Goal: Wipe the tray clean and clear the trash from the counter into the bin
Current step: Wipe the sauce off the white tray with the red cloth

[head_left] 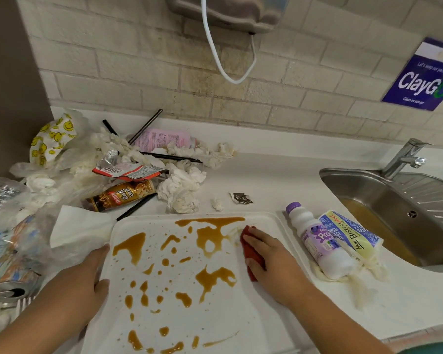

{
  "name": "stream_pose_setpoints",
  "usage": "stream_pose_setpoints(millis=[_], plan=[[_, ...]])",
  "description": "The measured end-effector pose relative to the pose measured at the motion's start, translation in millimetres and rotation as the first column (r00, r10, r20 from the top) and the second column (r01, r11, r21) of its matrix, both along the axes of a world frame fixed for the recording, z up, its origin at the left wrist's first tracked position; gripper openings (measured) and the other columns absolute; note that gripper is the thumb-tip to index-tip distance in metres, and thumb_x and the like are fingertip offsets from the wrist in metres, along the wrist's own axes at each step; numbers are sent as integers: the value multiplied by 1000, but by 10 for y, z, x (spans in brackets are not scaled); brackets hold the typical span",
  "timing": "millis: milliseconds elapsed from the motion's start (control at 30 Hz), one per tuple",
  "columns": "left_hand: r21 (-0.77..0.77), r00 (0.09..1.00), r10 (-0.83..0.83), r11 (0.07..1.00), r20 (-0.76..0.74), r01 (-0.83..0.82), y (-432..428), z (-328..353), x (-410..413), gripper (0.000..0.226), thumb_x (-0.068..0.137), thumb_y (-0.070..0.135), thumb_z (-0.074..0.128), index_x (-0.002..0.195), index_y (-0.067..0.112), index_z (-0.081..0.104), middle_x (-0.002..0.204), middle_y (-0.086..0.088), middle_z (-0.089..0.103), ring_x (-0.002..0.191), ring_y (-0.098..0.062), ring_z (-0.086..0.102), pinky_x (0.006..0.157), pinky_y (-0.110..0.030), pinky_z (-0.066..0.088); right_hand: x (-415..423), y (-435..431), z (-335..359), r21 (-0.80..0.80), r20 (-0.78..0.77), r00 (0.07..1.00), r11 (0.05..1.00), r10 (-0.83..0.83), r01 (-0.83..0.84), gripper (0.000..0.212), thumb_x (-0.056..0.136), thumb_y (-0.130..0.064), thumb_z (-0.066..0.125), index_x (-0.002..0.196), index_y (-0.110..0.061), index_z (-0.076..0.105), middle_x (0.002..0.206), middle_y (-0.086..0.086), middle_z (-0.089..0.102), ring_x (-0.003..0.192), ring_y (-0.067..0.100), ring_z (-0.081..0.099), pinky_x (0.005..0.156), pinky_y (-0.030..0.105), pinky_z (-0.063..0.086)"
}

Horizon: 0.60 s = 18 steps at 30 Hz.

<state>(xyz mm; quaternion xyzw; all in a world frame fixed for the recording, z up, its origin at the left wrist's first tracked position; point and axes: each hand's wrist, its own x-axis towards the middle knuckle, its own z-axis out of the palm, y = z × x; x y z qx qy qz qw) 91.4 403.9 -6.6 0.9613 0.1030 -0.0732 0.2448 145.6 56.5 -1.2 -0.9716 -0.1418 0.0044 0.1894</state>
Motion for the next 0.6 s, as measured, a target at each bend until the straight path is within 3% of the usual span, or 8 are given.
stream_pose_setpoints(millis=[67,200,333,500,600], plan=[[1,1000,-1,1000,1,1,1,-4,2,67,91,26,52,148,26,16,70,6,44,64,-10,46,54,-21,33,62,-60,11,21,13,1000,999,-28,28,55,90,-21,55,143,-25,39,151,-14,28,136,7,31,108,10,15],[3,1000,-7,1000,2,7,-2,-4,-5,67,91,25,53,148,25,17,70,5,42,64,-11,44,55,-22,32,251,-69,24,19,116,938,945,-327,327,54,91,-19,54,142,-9,40,149,7,33,137,22,30,112,20,17],[4,1000,-12,1000,16,12,-6,17,-10,67,91,24,53,148,24,17,68,6,41,63,-11,43,54,-21,32,283,110,16,0,34,994,995,-99,99,55,93,-22,52,145,-16,37,150,-2,34,136,14,31,108,13,12],[-2,999,-15,1000,28,15,-13,14,-17,66,93,25,50,148,24,14,72,6,43,67,-10,45,57,-21,33,353,73,62,2,86,970,974,-226,227,52,93,-18,51,143,-13,39,146,2,40,133,17,35,109,16,18],[9,999,-8,1000,40,8,-21,19,-21,66,93,26,49,148,24,13,76,6,44,68,-9,44,57,-20,32,271,191,32,7,49,995,997,-82,82,51,93,-18,52,142,-17,42,146,-3,39,133,15,35,106,12,17]])
